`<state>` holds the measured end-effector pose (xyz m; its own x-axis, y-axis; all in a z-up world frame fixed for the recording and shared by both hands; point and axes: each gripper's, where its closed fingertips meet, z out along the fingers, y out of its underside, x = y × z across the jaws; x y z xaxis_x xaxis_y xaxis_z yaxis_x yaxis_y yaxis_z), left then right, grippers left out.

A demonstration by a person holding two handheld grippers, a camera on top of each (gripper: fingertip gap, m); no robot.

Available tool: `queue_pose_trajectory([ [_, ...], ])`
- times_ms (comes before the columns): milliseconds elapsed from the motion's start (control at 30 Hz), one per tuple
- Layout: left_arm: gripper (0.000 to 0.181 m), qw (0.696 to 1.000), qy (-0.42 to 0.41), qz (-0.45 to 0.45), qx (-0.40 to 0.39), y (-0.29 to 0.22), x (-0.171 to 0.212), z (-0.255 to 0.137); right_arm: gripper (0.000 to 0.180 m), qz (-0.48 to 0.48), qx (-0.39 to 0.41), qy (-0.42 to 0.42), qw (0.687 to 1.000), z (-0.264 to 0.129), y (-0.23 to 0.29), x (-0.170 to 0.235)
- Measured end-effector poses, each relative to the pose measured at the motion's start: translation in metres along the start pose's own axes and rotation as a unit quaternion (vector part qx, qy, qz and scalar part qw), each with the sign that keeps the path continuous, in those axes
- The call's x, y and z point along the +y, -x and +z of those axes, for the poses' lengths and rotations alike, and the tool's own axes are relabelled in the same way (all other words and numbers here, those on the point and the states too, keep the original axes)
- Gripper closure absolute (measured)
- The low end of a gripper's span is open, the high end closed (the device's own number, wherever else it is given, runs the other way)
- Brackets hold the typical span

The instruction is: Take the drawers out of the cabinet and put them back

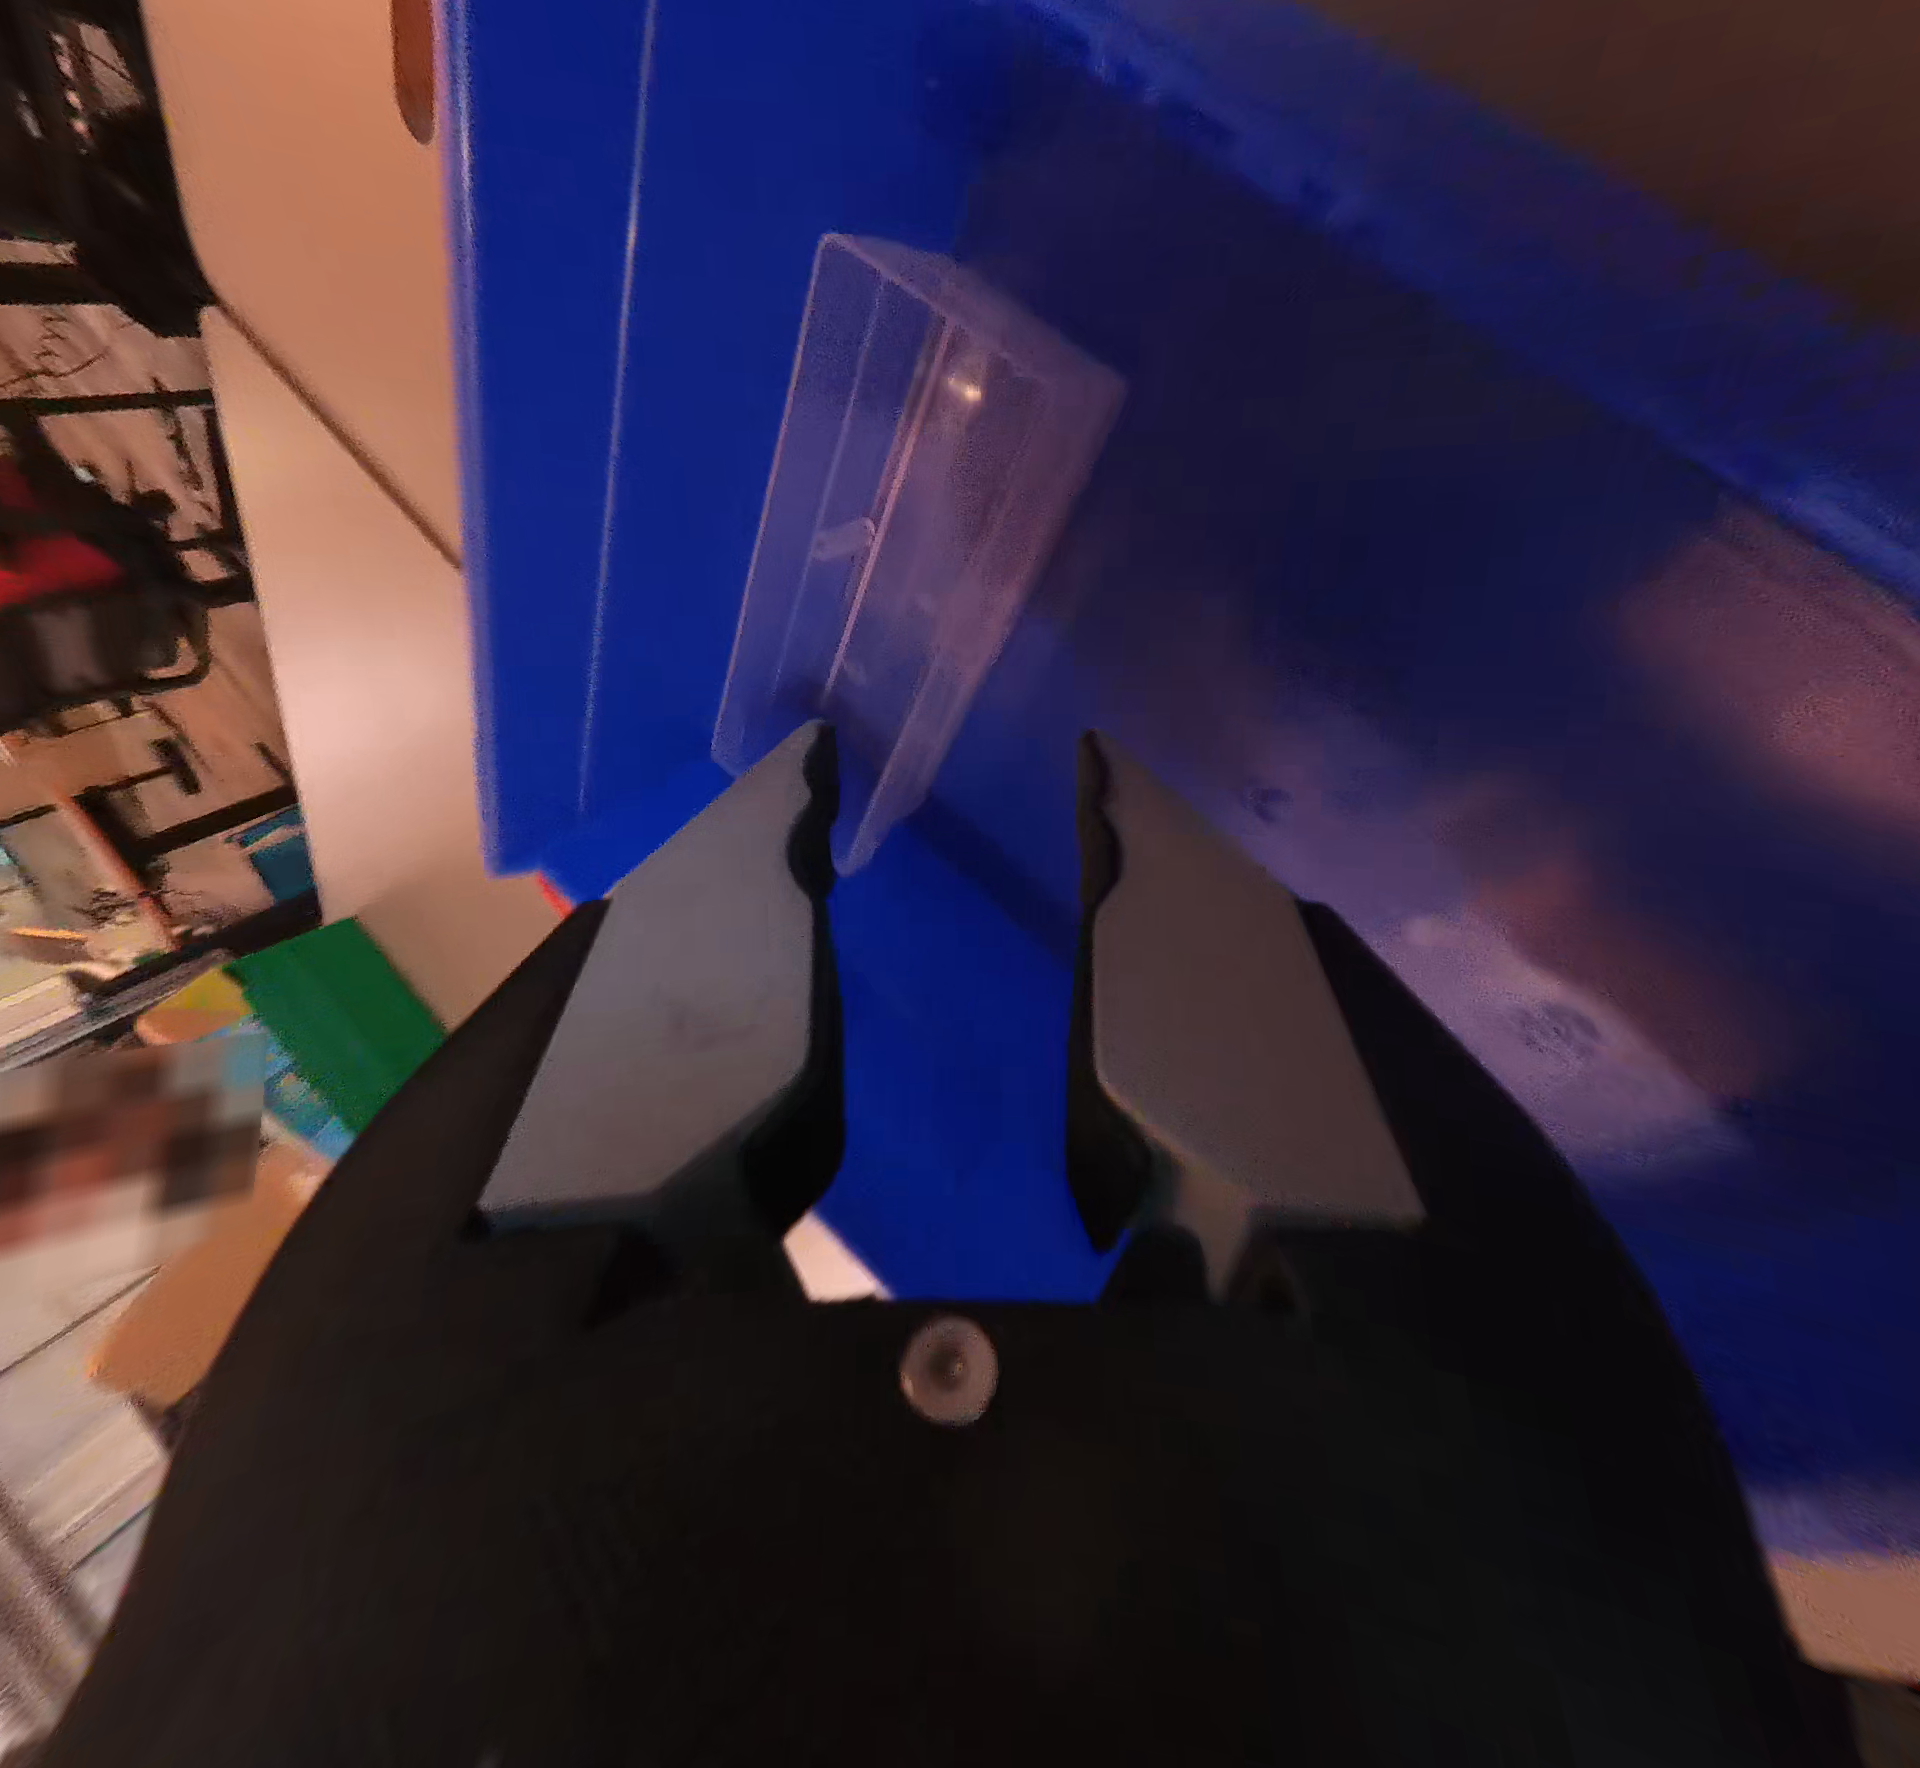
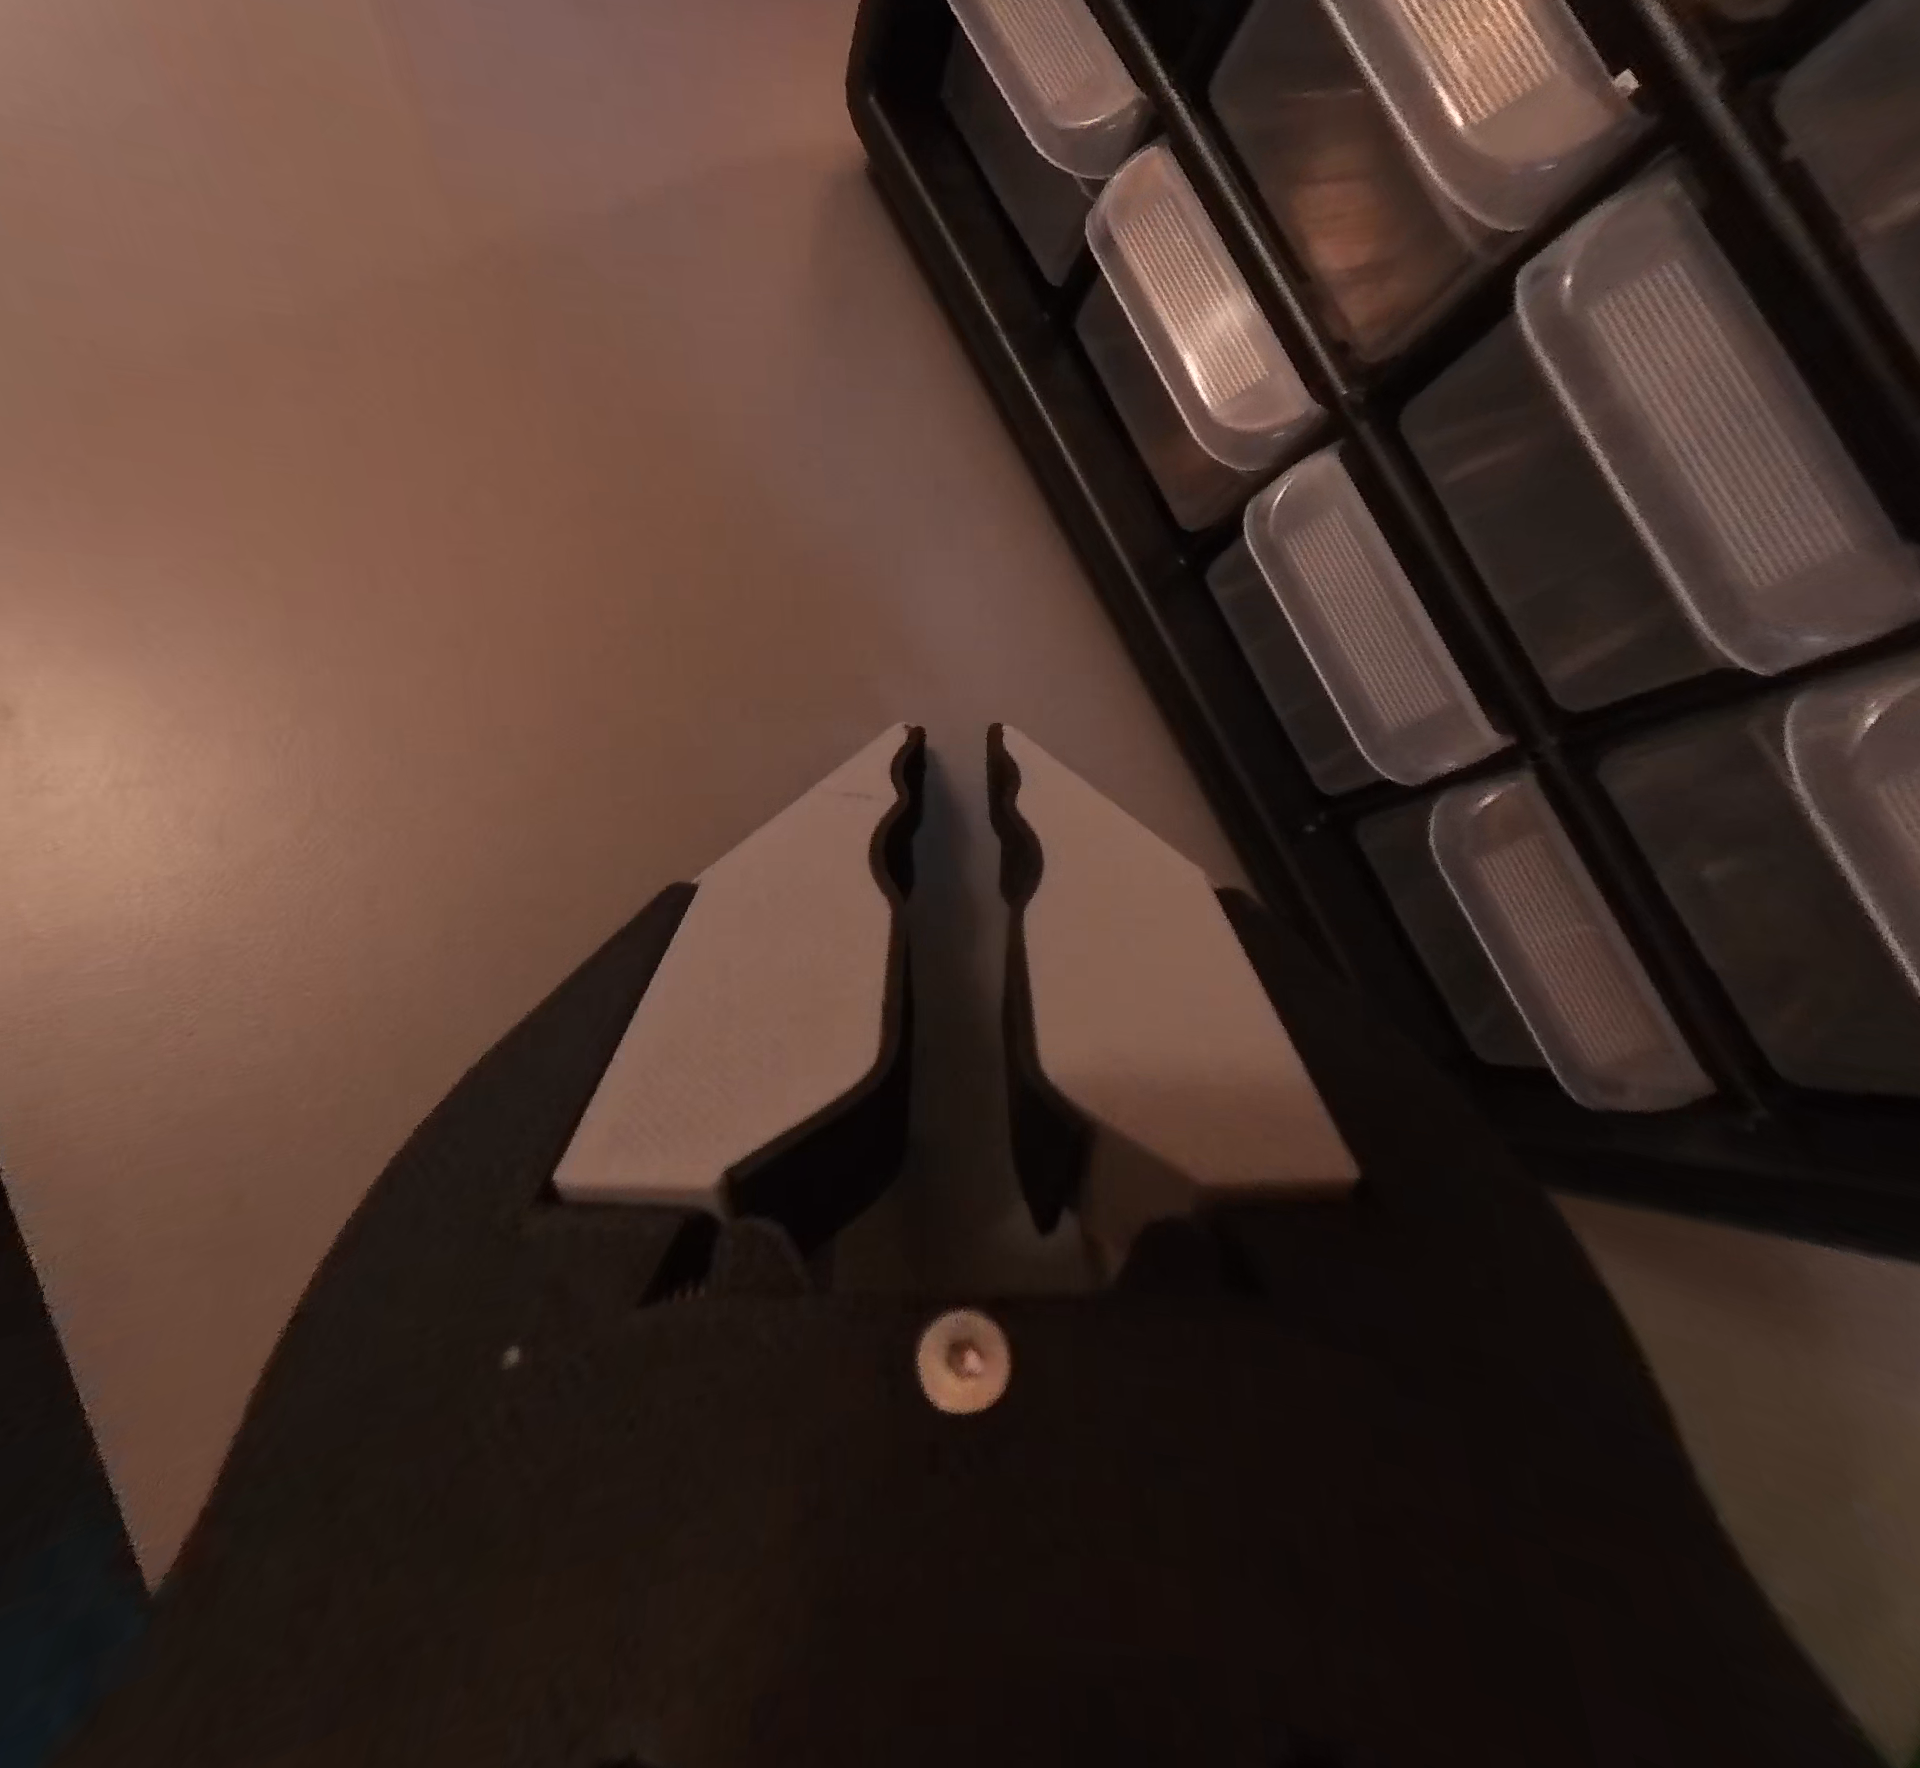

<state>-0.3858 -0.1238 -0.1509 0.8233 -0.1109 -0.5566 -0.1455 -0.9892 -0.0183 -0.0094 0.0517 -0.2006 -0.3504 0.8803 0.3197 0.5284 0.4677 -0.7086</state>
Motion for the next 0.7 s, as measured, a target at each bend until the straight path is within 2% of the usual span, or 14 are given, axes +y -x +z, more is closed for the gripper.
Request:
queue_pose_trajectory([
  [67,0.135,1.0,-0.003,-0.005,0.009,0.005,0.0,0.021,0.171,0.005,-0.003,-0.004,1.0,0.0,-0.001,-0.001],
  [200,0.16,0.999,0.032,-0.002,0.011,0.0,0.012,0.056,0.172,0.01,-0.01,-0.002,1.0,0.002,-0.001,-0.002],
  [233,0.174,0.999,0.038,0.008,0.013,-0.003,0.016,0.06,0.172,0.009,-0.009,-0.002,1.0,0.002,-0.001,-0.002],
  [300,0.176,0.999,0.038,0.02,0.011,-0.004,0.018,0.057,0.172,0.006,-0.006,-0.006,1.0,0.002,-0.001,-0.003],
  [367,0.176,0.998,0.051,0.009,0.026,-0.01,0.023,0.04,0.173,0.002,0.0,-0.009,1.0,0.001,-0.002,-0.004],
  [467,0.177,0.999,0.047,0.016,-0.006,0.0,0.029,-0.002,0.175,-0.009,0.008,-0.015,1.0,-0.001,-0.001,-0.005],
  [600,0.177,0.999,0.018,0.011,-0.035,0.008,0.026,-0.082,0.176,-0.018,0.028,-0.025,0.999,-0.006,-0.002,-0.008],
  [700,0.178,0.999,-0.018,0.025,-0.036,-0.007,0.013,-0.144,0.176,-0.01,0.036,-0.045,0.998,-0.014,-0.003,-0.012],
])
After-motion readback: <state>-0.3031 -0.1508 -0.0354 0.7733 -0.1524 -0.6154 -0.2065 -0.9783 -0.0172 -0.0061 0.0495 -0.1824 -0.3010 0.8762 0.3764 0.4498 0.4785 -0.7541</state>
